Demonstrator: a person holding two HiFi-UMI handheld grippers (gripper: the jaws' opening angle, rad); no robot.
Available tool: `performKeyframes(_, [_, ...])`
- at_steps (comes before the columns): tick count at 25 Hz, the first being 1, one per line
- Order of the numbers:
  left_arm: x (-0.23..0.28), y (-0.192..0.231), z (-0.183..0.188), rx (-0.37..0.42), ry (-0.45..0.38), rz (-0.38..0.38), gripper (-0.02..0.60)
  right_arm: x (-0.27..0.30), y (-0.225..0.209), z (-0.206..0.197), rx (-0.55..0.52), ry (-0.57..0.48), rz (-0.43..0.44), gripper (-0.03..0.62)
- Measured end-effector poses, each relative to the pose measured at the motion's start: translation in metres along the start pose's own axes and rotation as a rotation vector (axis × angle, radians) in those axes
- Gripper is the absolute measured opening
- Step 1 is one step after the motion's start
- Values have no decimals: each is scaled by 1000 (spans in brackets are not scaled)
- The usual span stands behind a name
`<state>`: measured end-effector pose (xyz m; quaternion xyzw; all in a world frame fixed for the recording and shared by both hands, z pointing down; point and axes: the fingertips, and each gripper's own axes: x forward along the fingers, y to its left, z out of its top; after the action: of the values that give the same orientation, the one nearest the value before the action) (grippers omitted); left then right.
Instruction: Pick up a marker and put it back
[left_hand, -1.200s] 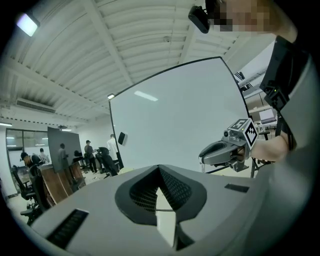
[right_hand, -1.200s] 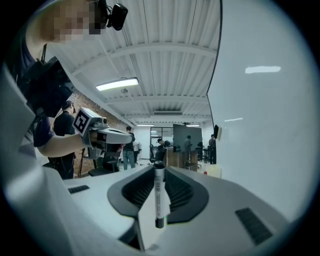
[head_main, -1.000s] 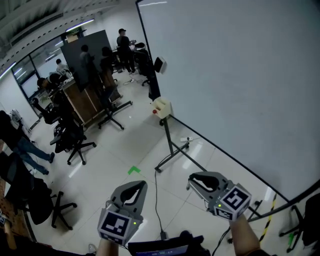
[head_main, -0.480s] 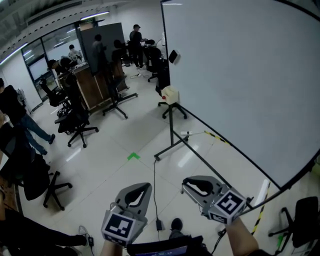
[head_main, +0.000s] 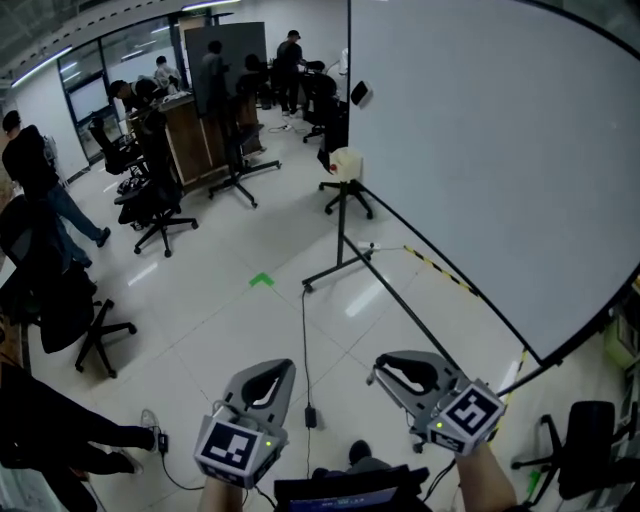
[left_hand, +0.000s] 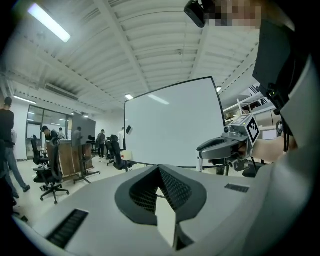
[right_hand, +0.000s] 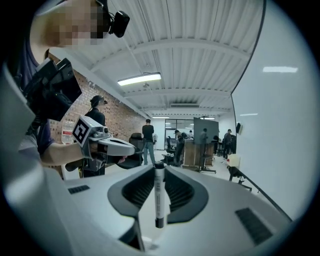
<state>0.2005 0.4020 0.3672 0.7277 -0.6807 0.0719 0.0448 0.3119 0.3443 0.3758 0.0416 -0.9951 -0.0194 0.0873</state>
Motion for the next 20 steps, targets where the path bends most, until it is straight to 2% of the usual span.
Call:
performKeyframes(5, [-13,-31,-7,-19,26,21,0,-49,4,-10,29,-9,-21,83])
performKeyframes(8, [-7,-63,-3,-4,33,16,0,-83,3,-20,56,-16,-28,83])
performKeyframes(15, [22,-154,15,34,13,-54,0,-158,2,-29,83,-37,-53,83])
performKeyframes(20, [40,-200,19,61,-5,-113,0,-185,-4,-25,85,-60,-56,83])
